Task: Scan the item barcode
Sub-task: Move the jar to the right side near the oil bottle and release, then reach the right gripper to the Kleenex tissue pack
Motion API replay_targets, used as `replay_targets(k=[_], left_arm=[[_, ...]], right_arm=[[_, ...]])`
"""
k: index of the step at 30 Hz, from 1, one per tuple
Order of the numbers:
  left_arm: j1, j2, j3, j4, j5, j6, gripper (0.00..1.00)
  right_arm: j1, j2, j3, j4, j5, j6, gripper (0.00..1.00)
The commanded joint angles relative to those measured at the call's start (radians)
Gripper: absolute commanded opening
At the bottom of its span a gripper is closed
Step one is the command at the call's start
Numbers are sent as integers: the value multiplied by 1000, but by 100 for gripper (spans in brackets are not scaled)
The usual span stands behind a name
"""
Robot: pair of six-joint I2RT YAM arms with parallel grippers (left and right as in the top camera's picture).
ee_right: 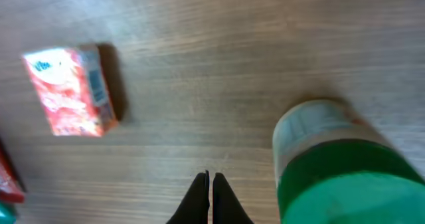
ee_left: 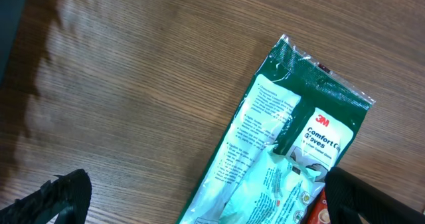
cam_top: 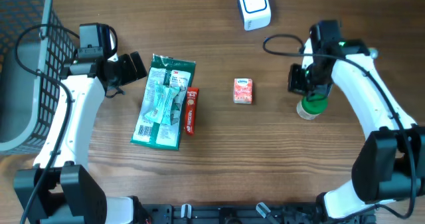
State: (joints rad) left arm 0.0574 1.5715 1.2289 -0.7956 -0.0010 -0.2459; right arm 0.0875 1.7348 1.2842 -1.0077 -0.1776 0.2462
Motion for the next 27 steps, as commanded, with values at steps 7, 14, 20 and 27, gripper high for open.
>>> replay_targets(k=[7,14,20,27], left_arm=[[3,-5,7,3,8,-5,100],[3,-5,7,3,8,-5,100],[3,-5,7,3,8,-5,100],[3,-5,7,3,8,-5,100]], right_arm=[[18,-3,-114,42,266,21,13],[-32,-3,-114,26,584,96,17],[-96,-3,-88,38,488,119,13],[53,-3,-48,290,-157,98,18]])
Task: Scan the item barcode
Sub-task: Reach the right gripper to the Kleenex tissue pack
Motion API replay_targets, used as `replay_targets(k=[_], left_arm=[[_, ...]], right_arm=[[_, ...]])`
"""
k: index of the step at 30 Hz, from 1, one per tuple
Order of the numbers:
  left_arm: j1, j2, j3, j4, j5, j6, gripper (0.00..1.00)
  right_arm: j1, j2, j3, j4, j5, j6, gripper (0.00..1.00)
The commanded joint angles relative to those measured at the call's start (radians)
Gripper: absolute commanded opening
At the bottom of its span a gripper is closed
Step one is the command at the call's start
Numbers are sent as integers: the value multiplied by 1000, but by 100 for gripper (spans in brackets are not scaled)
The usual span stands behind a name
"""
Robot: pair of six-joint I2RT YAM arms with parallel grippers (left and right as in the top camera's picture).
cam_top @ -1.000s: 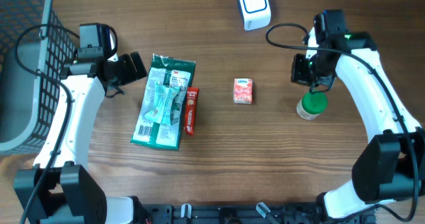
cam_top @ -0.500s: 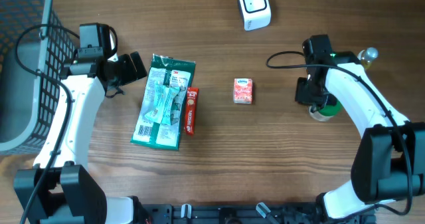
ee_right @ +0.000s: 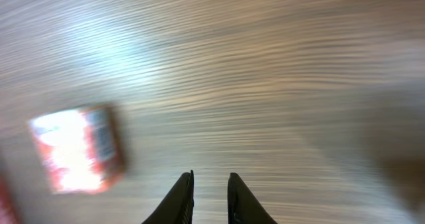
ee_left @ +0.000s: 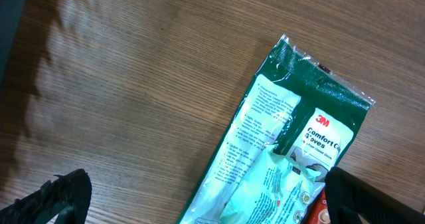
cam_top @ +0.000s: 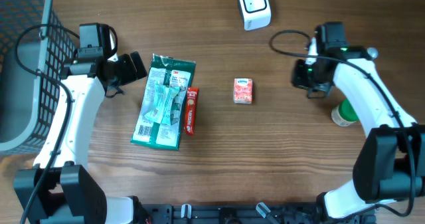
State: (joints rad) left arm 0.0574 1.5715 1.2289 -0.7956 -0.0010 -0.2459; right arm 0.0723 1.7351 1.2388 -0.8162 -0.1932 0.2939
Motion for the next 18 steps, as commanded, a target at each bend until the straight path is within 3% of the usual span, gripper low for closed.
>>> replay_targets(k=[1,4,6,11,16,18], left_arm=[[3,-5,7,3,8,-5,100],[3,-5,7,3,8,-5,100],[3,-5,7,3,8,-5,100],[3,-5,7,3,8,-5,100],[3,-5,7,3,8,-5,100],[3,-5,7,3,8,-5,100]], right_arm=[[100,-3,-14,146,-139,50,18],[196,0,-71,270,-51,113,30],[243,23,-92,317,-13,161,32],[279,113,-96,378,-24,162,32],[297,197,-96,420,-152,153,31],[297,197,-96,417,-138,149,27]])
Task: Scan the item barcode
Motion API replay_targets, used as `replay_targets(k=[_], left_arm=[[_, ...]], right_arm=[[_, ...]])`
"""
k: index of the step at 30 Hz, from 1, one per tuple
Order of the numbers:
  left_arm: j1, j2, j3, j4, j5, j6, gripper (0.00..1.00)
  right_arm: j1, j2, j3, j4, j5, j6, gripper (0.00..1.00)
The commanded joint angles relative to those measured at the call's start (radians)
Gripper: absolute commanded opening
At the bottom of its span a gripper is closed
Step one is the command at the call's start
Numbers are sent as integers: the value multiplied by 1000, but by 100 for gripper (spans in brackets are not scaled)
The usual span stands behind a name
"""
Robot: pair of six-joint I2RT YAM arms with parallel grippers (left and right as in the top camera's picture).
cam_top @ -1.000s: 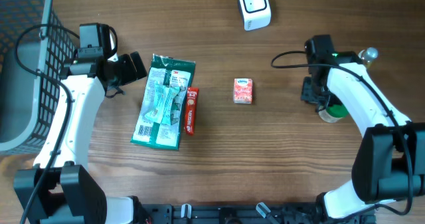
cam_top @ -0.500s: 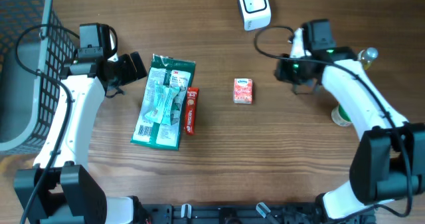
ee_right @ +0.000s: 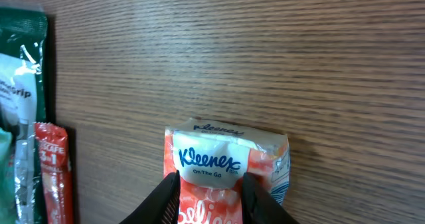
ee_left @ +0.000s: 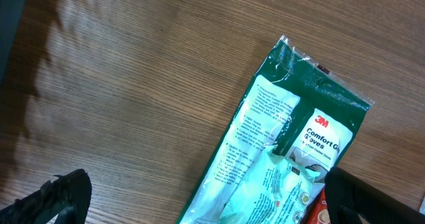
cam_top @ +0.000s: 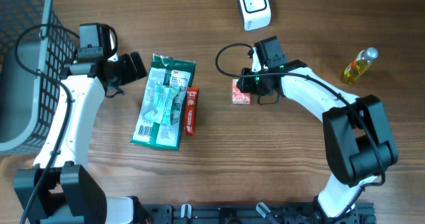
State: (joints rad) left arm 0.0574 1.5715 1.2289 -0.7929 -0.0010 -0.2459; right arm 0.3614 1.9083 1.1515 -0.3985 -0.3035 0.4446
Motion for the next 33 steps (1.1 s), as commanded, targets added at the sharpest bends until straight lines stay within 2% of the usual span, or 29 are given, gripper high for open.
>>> replay_targets(k=[1,4,6,10,14,22,24,26,27,28,31,33], left_arm=[[3,-5,7,0,8,-5,100],[3,-5,7,0,8,-5,100],[3,-5,7,0,8,-5,100],[3,-5,7,0,8,-5,100],[3,-5,7,0,8,-5,100],[3,-5,7,0,8,-5,100],[3,-5,7,0,8,-5,100],[3,-5,7,0,8,-5,100],[3,-5,7,0,8,-5,100],[3,-5,7,0,8,-5,100],[3,-5,7,0,8,-5,100],[3,-5,7,0,8,-5,100]], right_arm=[[8,20,-8,-1,-32,-27,24],[8,-59,-2,17,-38,-51,26],[8,-102,-2,19,-38,-51,24],[58,-76,-15,36,-37,-33,12],[151,-21,-15,75,30,-33,8],[161,19,-14,-92,215,3,9],[147,3,23,-223,245,0,11],[116,-23,64,-354,441,0,12],[97,-31,64,-352,528,0,13],[85,-30,64,-322,541,-1,17],[58,-29,64,-209,432,0,20],[56,-29,64,-235,379,1,20]])
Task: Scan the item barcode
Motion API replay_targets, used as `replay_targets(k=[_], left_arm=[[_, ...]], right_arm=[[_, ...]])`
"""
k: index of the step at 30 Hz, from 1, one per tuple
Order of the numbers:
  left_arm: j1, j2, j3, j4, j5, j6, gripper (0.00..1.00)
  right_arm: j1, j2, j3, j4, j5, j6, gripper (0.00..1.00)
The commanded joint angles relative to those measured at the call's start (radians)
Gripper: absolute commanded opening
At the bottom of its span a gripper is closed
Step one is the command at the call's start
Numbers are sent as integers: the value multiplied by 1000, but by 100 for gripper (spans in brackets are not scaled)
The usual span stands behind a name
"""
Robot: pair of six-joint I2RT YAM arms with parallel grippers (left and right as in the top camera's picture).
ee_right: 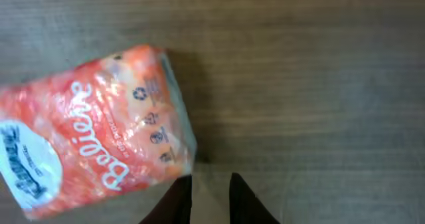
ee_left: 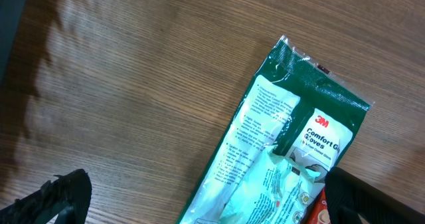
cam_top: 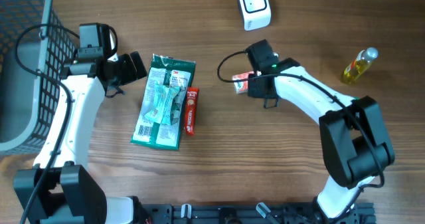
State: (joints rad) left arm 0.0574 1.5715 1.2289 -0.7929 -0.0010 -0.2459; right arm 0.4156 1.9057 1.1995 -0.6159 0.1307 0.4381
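Note:
A small orange Kleenex tissue pack (cam_top: 240, 82) lies mid-table, tilted in the right wrist view (ee_right: 93, 131). My right gripper (cam_top: 257, 86) sits just right of it. The jaws stand a little apart over bare wood (ee_right: 212, 201), and the pack's corner touches the left fingertip (ee_right: 180, 196). The white barcode scanner (cam_top: 254, 6) stands at the back. My left gripper (cam_top: 136, 66) is wide open (ee_left: 216, 204) over the top end of a green gloves pack (ee_left: 285, 151).
The green gloves pack (cam_top: 165, 101) and a red stick sachet (cam_top: 190, 110) lie left of centre. A grey wire basket (cam_top: 20, 64) fills the far left. A yellow oil bottle (cam_top: 358, 64) lies at the right.
My right gripper had its fingers astride the near end of the tissue pack. Now the jaws are closer together with the pack turned and lying to their left. The left arm has not moved.
My right gripper was shut beside a green-capped bottle at the right. Then it was slightly open farther back, with the bottle farther right. Then it was astride the tissue pack, with the bottle lying at the far right. Now the pack is beside its fingers.

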Motion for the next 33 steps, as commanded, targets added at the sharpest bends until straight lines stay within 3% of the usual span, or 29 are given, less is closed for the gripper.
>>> replay_targets(k=[1,4,6,7,9,10,11,12,14,17,23,33], left_arm=[[3,-5,7,0,8,-5,100],[3,-5,7,0,8,-5,100],[3,-5,7,0,8,-5,100],[3,-5,7,0,8,-5,100],[3,-5,7,0,8,-5,100],[3,-5,7,0,8,-5,100],[3,-5,7,0,8,-5,100],[3,-5,7,0,8,-5,100],[3,-5,7,0,8,-5,100],[3,-5,7,0,8,-5,100],[3,-5,7,0,8,-5,100],[3,-5,7,0,8,-5,100]], right_arm=[[2,-26,16,-32,-64,8,22],[2,-26,16,-62,-225,7,34],[2,-26,16,-61,-263,75,6],[2,-26,16,-63,-263,187,8],[2,-26,16,-71,-263,319,51],[2,-26,16,-76,-263,347,79],[2,-26,16,-78,-263,358,100],[2,-27,16,-85,-265,358,100],[-8,-64,19,-76,-266,460,91],[-31,-109,19,-25,-258,477,71],[-35,-74,-45,63,-206,695,42],[-19,64,-50,161,-195,777,40]])
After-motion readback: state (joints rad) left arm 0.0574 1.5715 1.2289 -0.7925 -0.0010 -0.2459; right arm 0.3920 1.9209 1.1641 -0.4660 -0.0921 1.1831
